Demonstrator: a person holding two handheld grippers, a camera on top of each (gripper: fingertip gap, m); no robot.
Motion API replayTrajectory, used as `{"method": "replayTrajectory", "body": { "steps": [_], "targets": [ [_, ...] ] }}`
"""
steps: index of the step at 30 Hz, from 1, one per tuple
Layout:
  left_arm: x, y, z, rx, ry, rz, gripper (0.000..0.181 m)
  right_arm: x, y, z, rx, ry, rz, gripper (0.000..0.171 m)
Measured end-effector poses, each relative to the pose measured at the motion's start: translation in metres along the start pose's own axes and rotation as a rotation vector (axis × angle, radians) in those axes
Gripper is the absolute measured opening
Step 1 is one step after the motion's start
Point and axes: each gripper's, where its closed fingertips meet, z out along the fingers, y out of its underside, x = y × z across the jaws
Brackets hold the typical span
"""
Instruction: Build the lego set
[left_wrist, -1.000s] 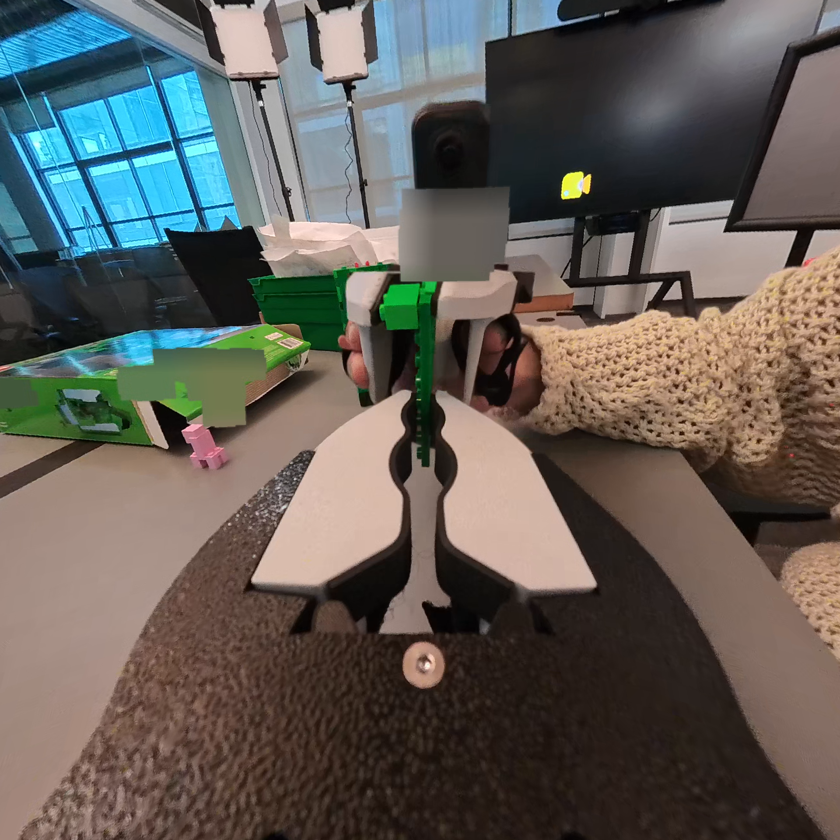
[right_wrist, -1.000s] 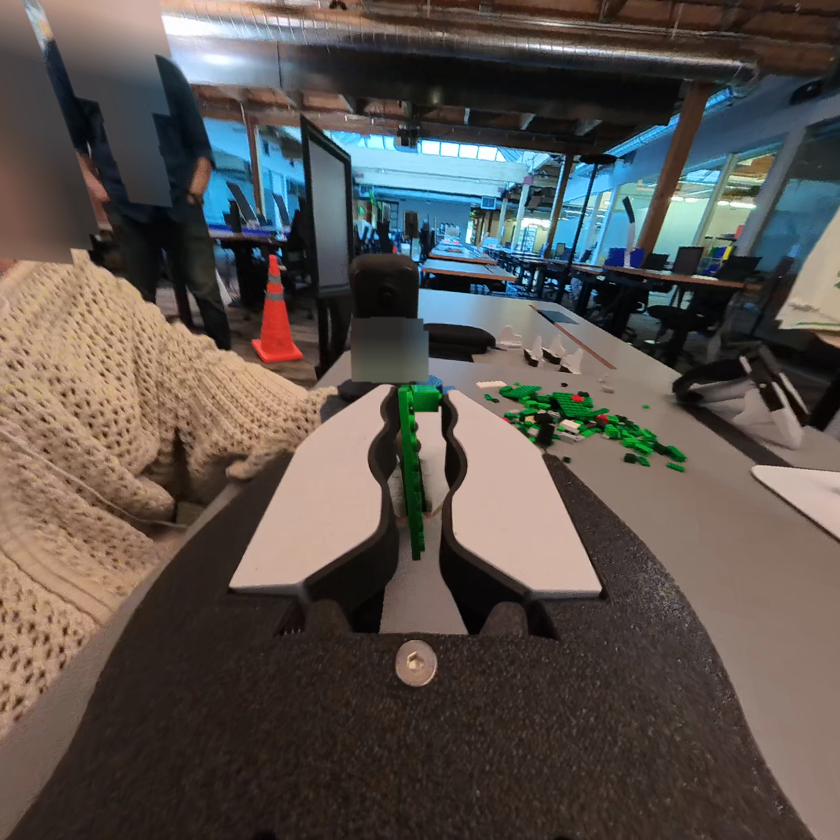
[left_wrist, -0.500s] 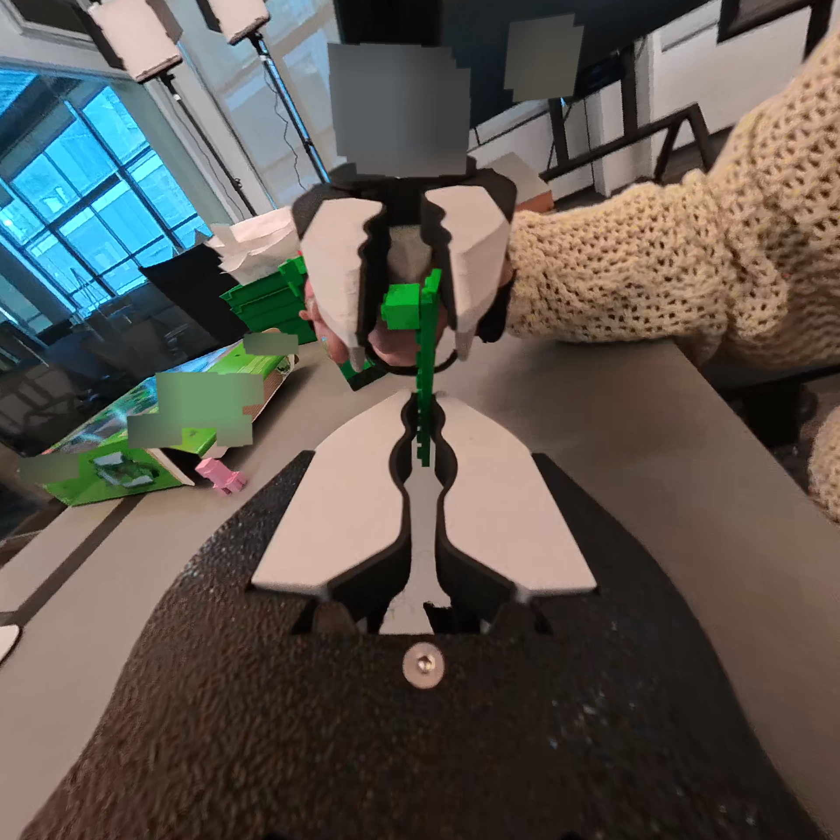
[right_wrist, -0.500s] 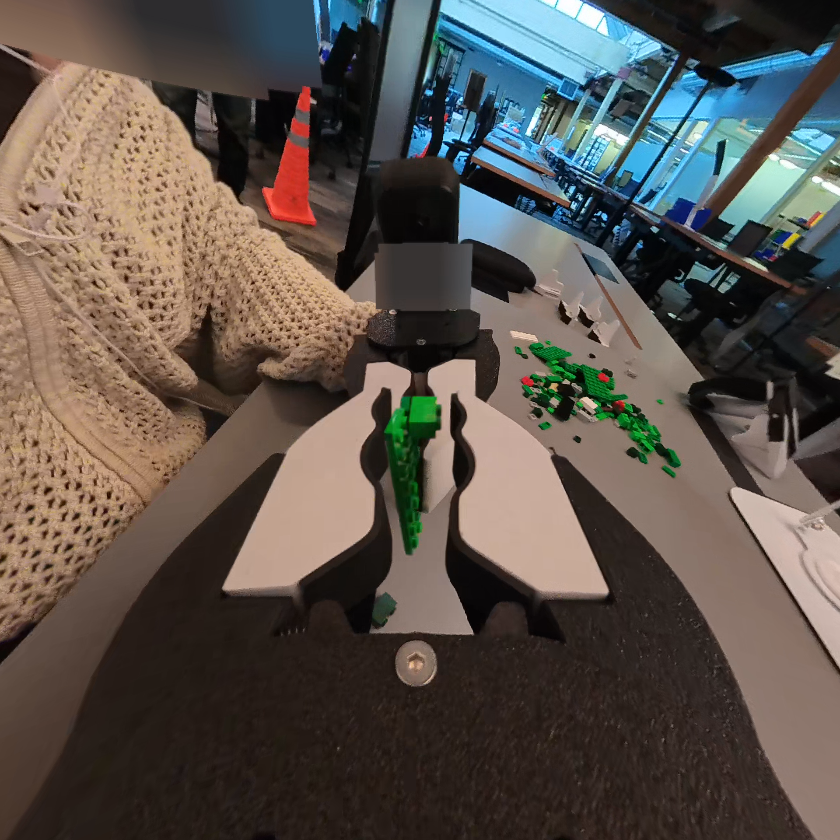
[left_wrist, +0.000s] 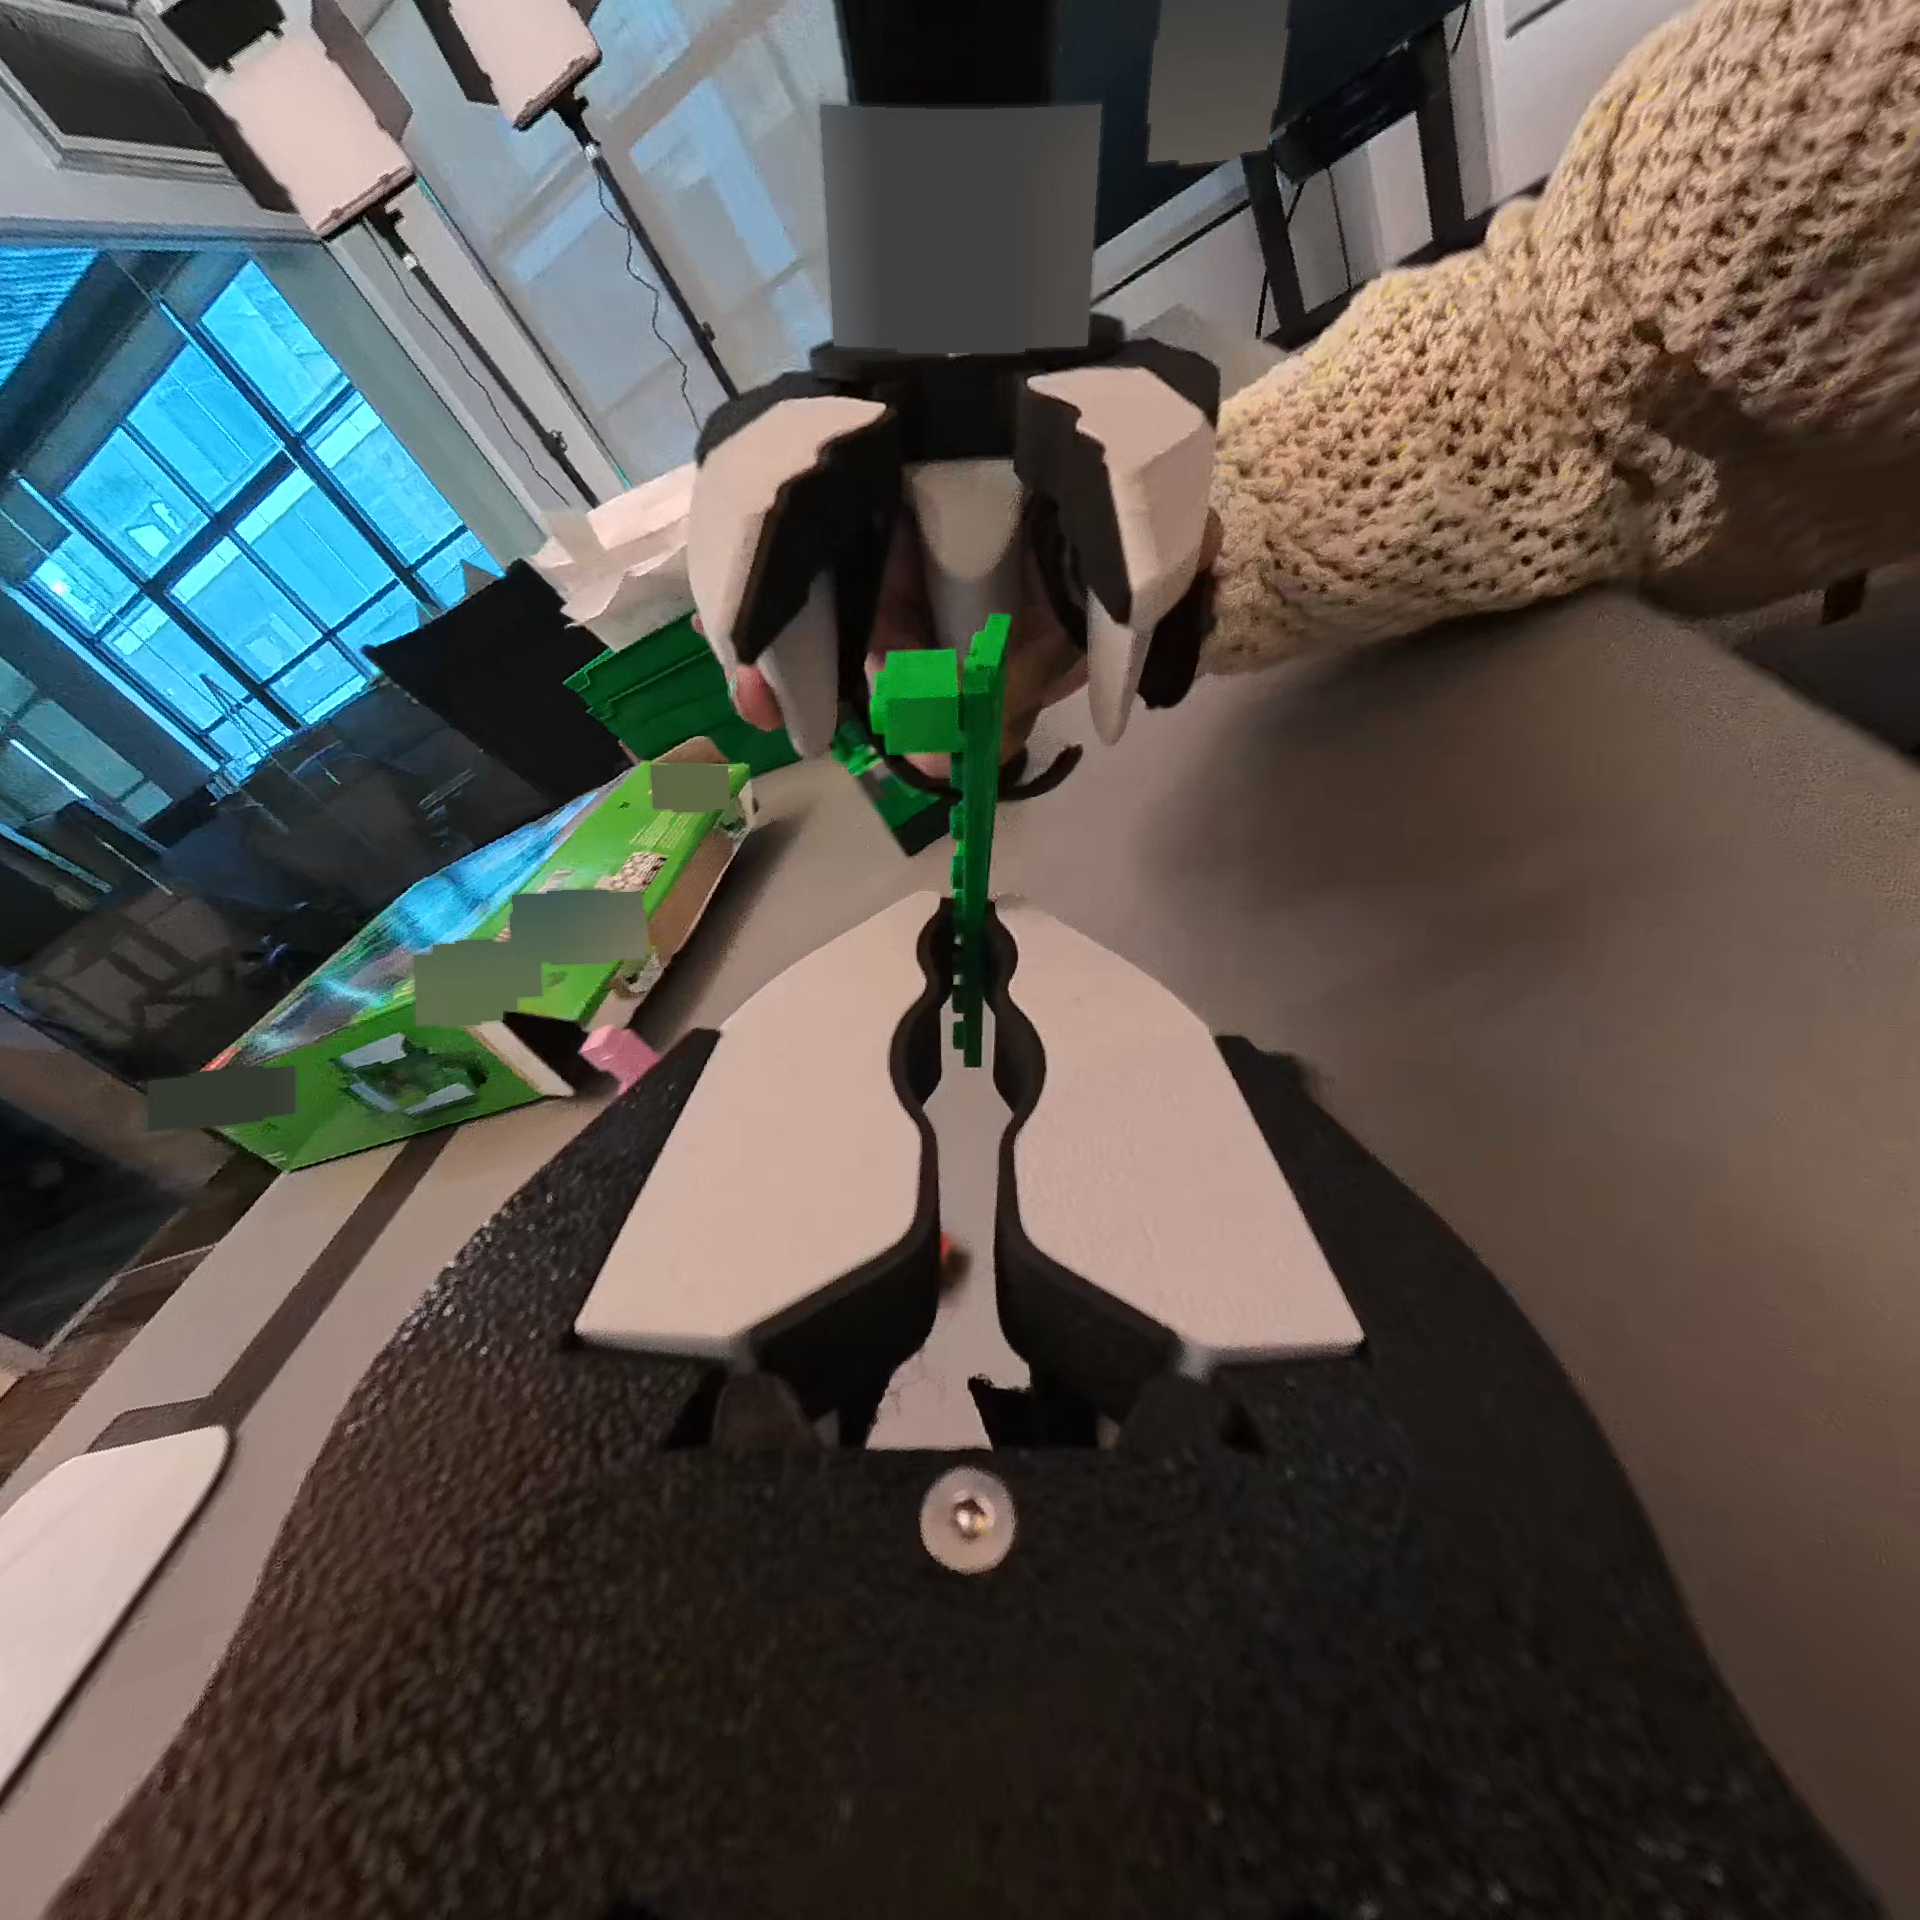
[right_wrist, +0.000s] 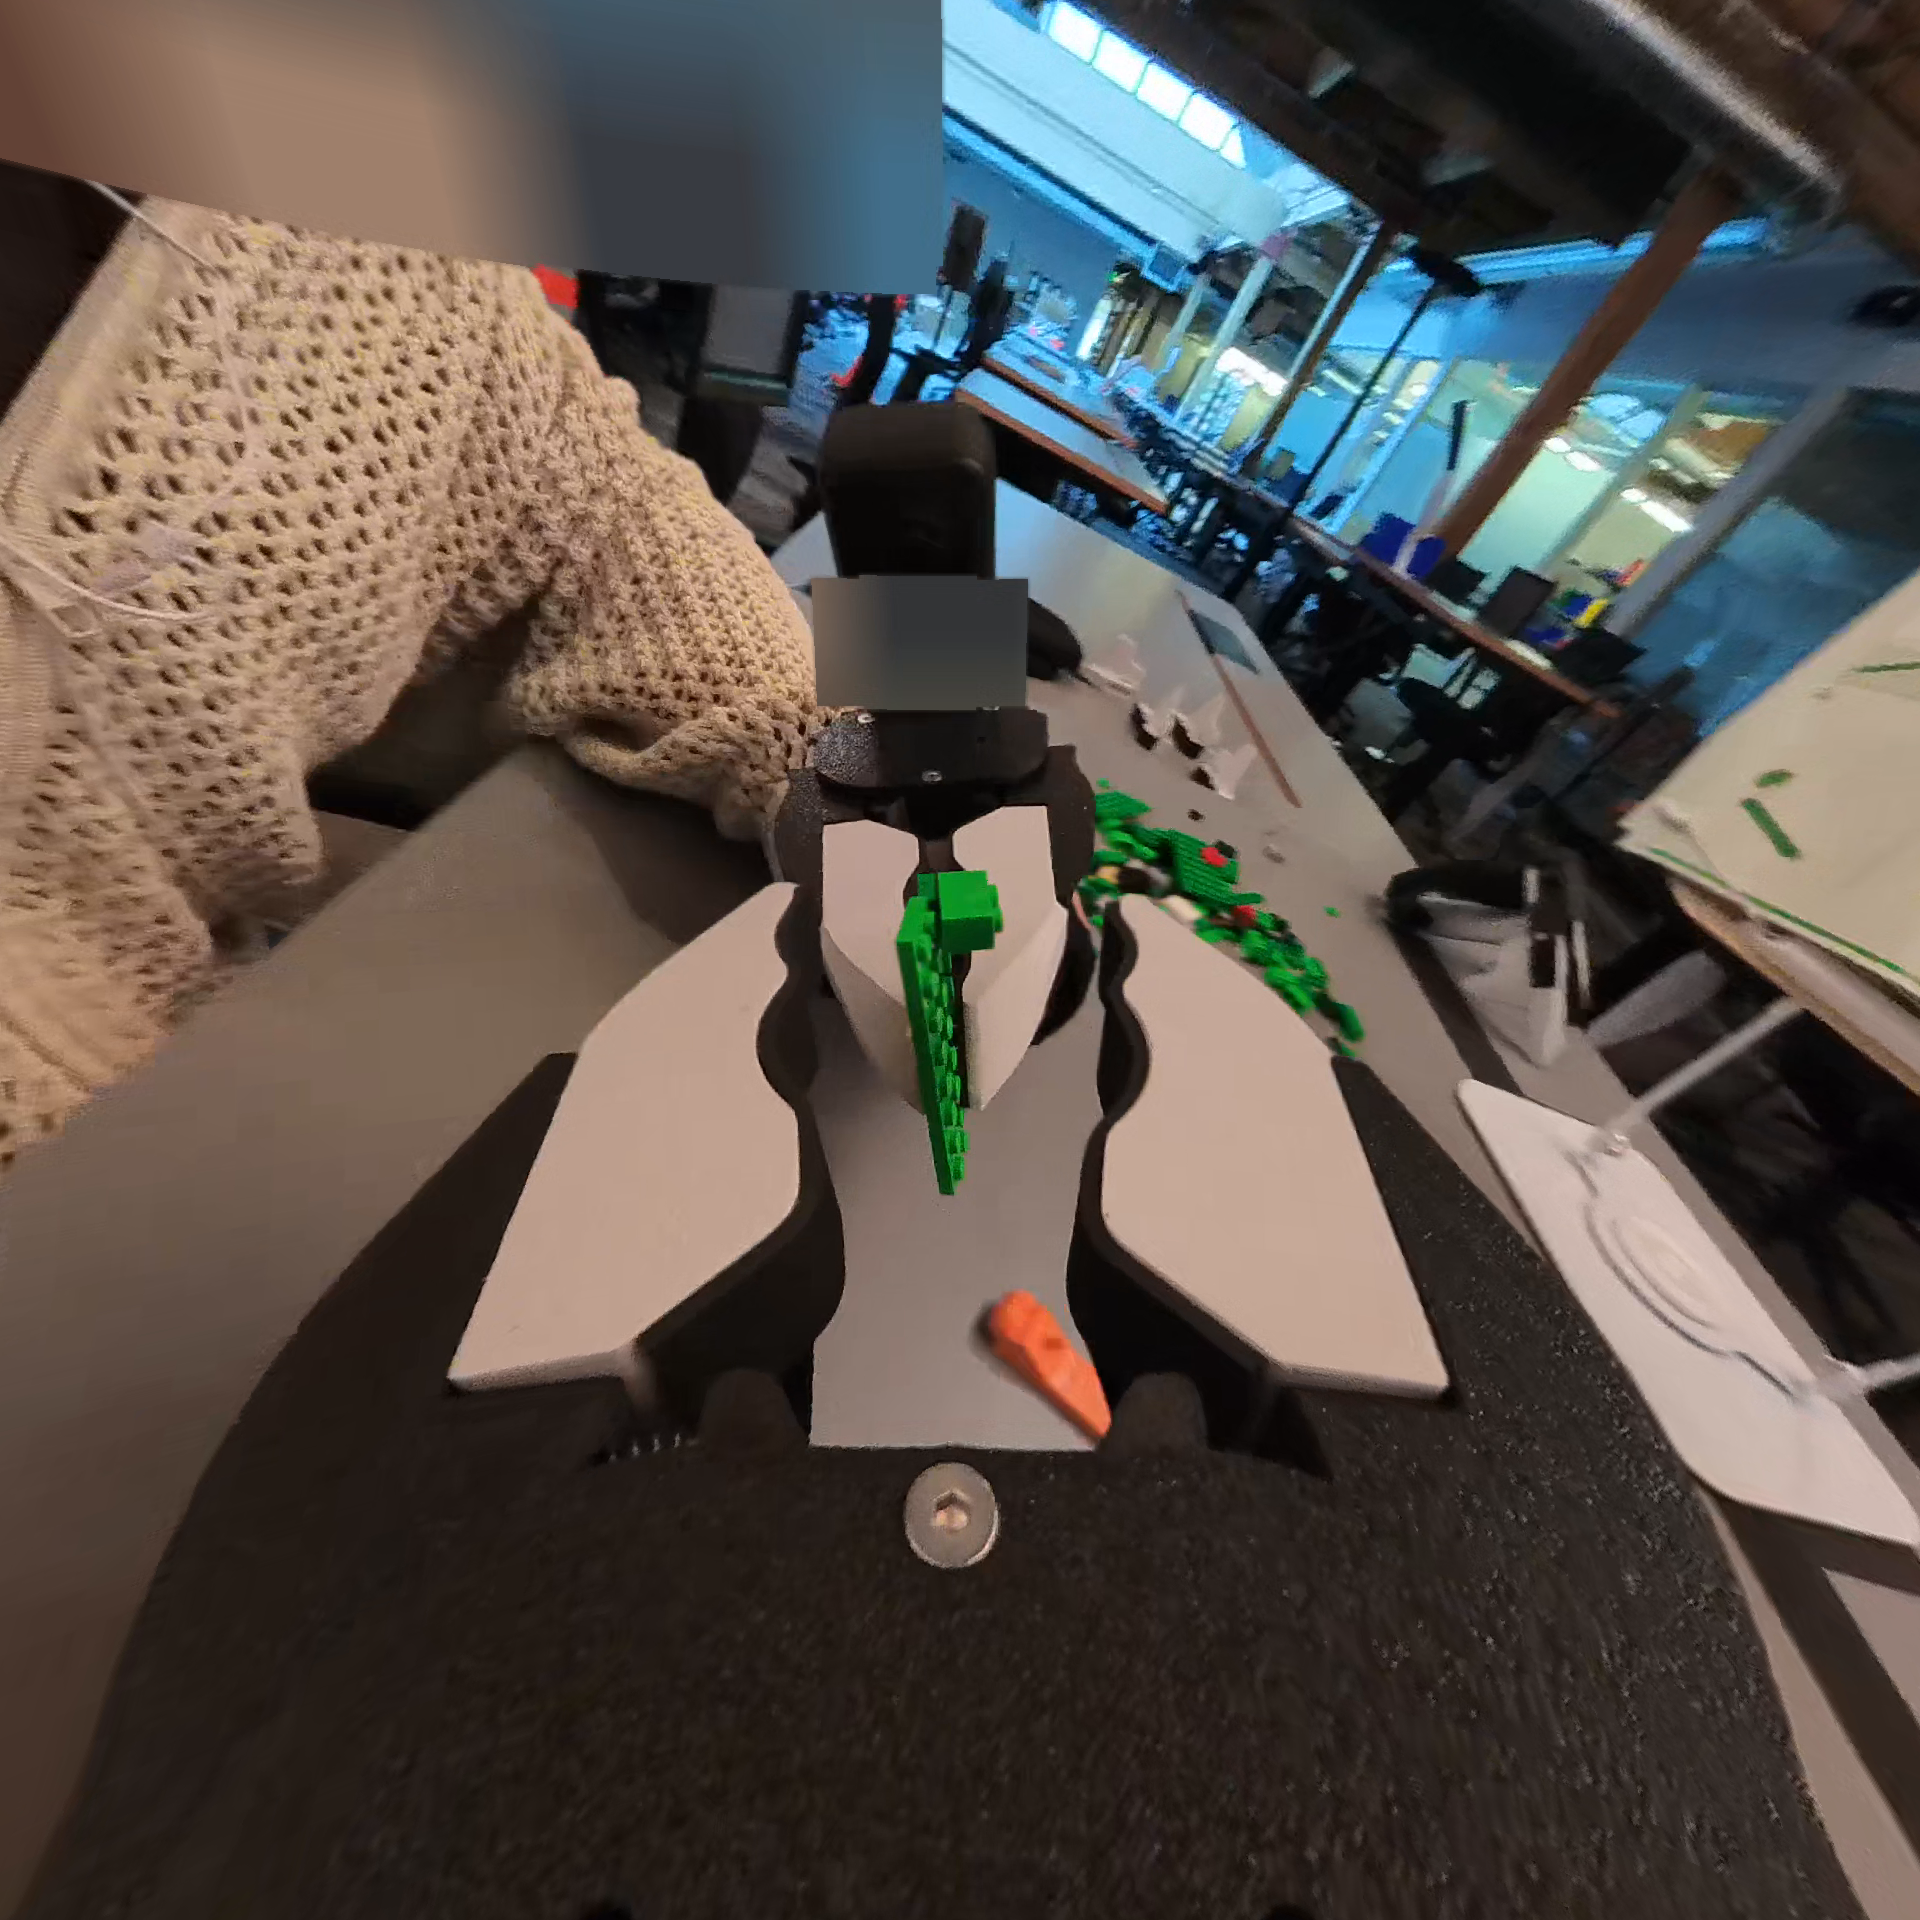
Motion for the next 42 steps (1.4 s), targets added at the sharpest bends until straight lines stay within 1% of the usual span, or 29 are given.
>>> {"method": "replayTrajectory", "body": {
  "steps": [2,4,7,9,11,14,19,21,23,25,27,30,33,34,35,39,42],
  "targets": [
    [-0.015,0.014,0.003,-0.009,0.016,0.013,0.004,0.023,0.008,-0.004,0.014,0.078,-0.014,0.045],
    [-0.034,0.027,0.007,0.003,-0.003,-0.01,0.004,0.048,0.016,-0.011,0.051,0.194,-0.022,0.038],
    [-0.061,0.042,0.011,0.03,-0.044,-0.038,0.004,0.065,0.044,-0.019,0.047,0.259,0.029,0.031],
    [-0.072,0.044,0.014,0.051,-0.03,-0.042,0.004,0.071,0.063,-0.022,0.037,0.292,0.048,0.028],
    [-0.079,0.047,0.018,0.056,-0.012,-0.026,0.004,0.075,0.072,-0.023,0.037,0.307,0.06,0.026],
    [-0.082,0.061,0.027,0.023,0.03,-0.015,0.004,0.081,0.073,-0.025,0.058,0.342,0.025,0.025],
    [-0.077,0.07,0.031,-0.008,0.109,0.038,0.004,0.076,0.069,-0.021,0.065,0.322,-0.005,0.024],
    [-0.077,0.07,0.03,-0.002,0.113,0.034,0.004,0.073,0.073,-0.019,0.042,0.319,-0.007,0.018],
    [-0.076,0.07,0.028,-0.006,0.118,0.037,0.004,0.072,0.073,-0.018,0.037,0.335,-0.024,0.006],
    [-0.073,0.071,0.028,-0.01,0.129,0.047,0.004,0.071,0.07,-0.016,0.04,0.334,-0.035,0.009],
    [-0.069,0.071,0.028,-0.015,0.151,0.057,0.004,0.067,0.068,-0.012,0.043,0.313,-0.027,0.021],
    [-0.062,0.068,0.028,0.002,0.2,0.039,0.004,0.064,0.065,-0.008,0.043,0.274,-0.029,0.03],
    [-0.057,0.064,0.027,0.018,0.23,0.013,0.004,0.063,0.069,-0.007,0.008,0.256,-0.03,0.026],
    [-0.057,0.064,0.027,0.018,0.231,0.015,0.004,0.062,0.069,-0.007,0.008,0.254,-0.032,0.023],
    [-0.056,0.064,0.027,0.018,0.233,0.016,0.004,0.061,0.069,-0.008,0.011,0.252,-0.035,0.015],
    [-0.059,0.061,0.027,0.025,0.202,-0.012,0.004,0.061,0.068,-0.011,0.016,0.258,-0.037,0.014],
    [-0.068,0.057,0.027,0.036,0.147,-0.11,0.004,0.066,0.073,-0.015,0.013,0.284,0.004,0.014]
  ]
}}
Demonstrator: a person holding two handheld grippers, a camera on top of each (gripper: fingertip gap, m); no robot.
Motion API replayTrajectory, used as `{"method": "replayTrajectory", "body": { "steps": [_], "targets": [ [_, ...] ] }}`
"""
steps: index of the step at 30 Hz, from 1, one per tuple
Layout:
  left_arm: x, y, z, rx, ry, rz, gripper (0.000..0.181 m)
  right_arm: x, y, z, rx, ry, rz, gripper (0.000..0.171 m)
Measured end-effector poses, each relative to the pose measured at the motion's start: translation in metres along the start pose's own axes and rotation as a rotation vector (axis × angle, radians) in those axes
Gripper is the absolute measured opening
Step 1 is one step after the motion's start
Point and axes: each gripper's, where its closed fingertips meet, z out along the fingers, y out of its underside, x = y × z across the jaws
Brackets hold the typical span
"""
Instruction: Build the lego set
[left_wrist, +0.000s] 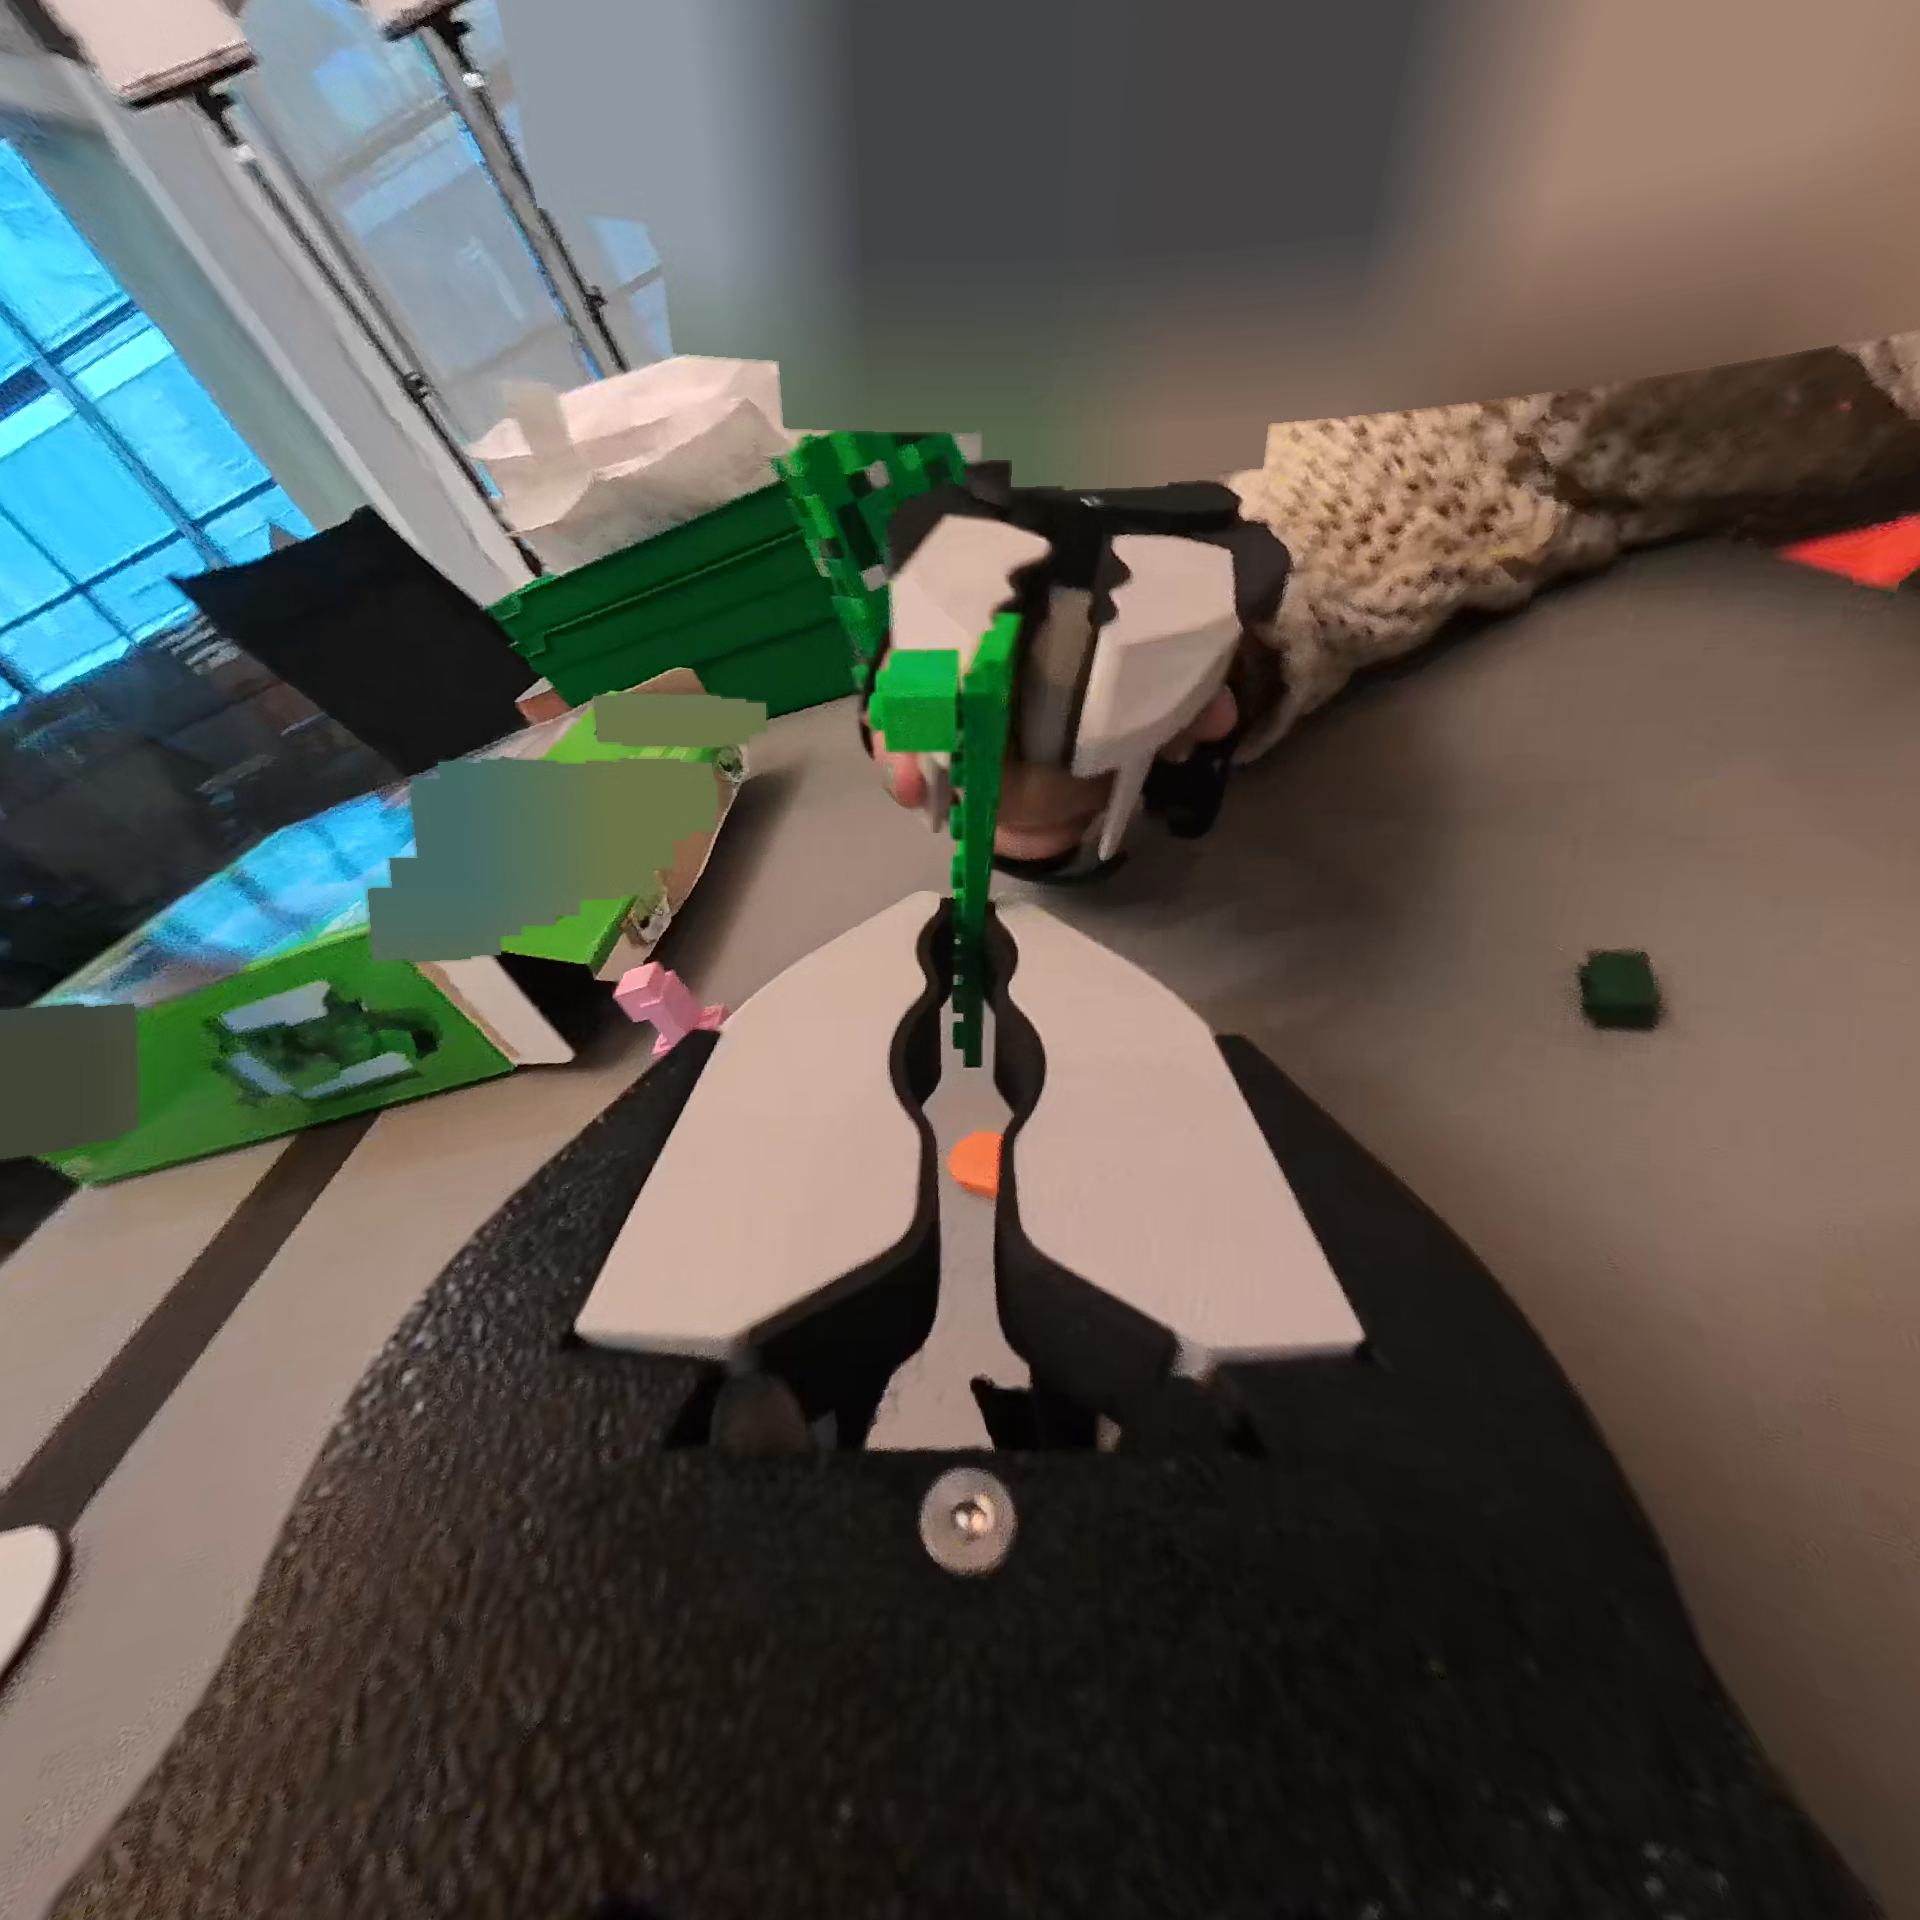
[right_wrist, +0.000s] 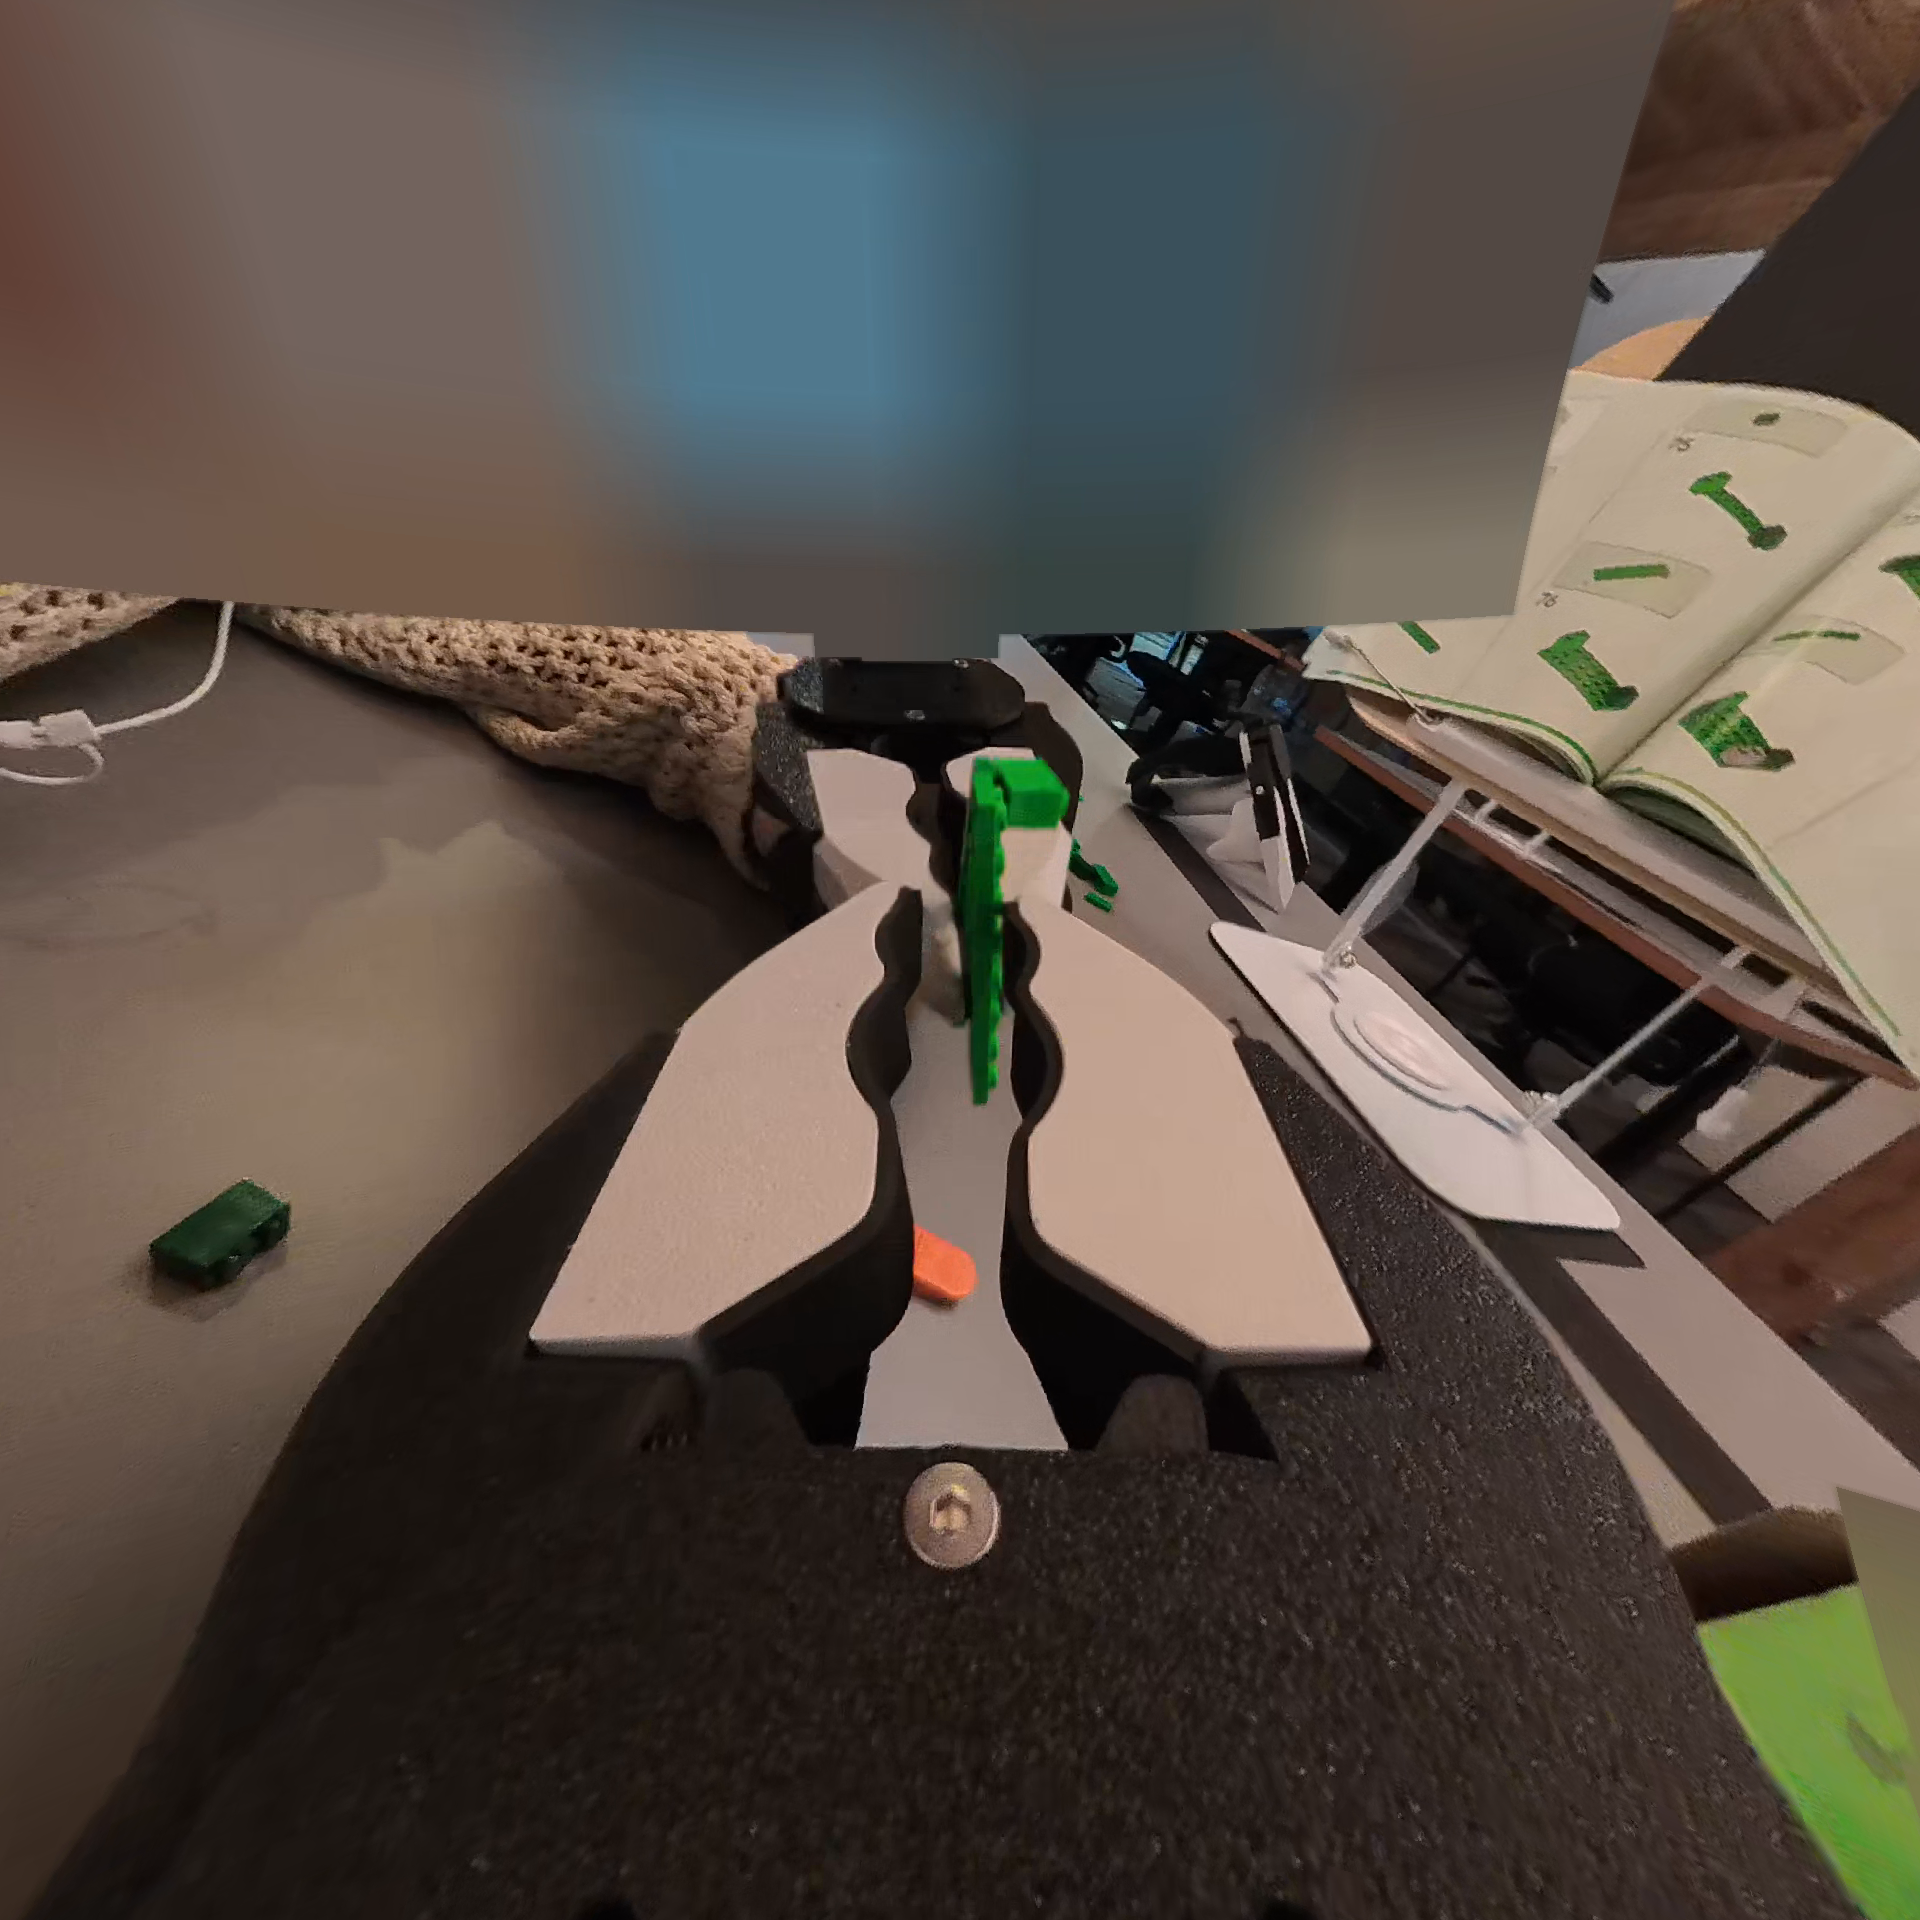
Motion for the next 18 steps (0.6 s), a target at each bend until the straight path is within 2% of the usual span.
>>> {"method": "replayTrajectory", "body": {
  "steps": [7,11,18],
  "targets": [
    [-0.009,-0.007,0.0,0.025,-0.055,-0.23,0.004,0.012,0.004,0.0,-0.005,0.038,0.157,0.005],
    [-0.01,-0.004,0.001,0.004,-0.059,-0.257,0.004,0.015,0.007,0.0,-0.025,0.046,0.216,0.005],
    [-0.012,-0.001,0.001,-0.021,-0.071,-0.312,0.004,0.015,0.009,0.003,-0.057,0.054,0.157,0.007]
  ]
}}
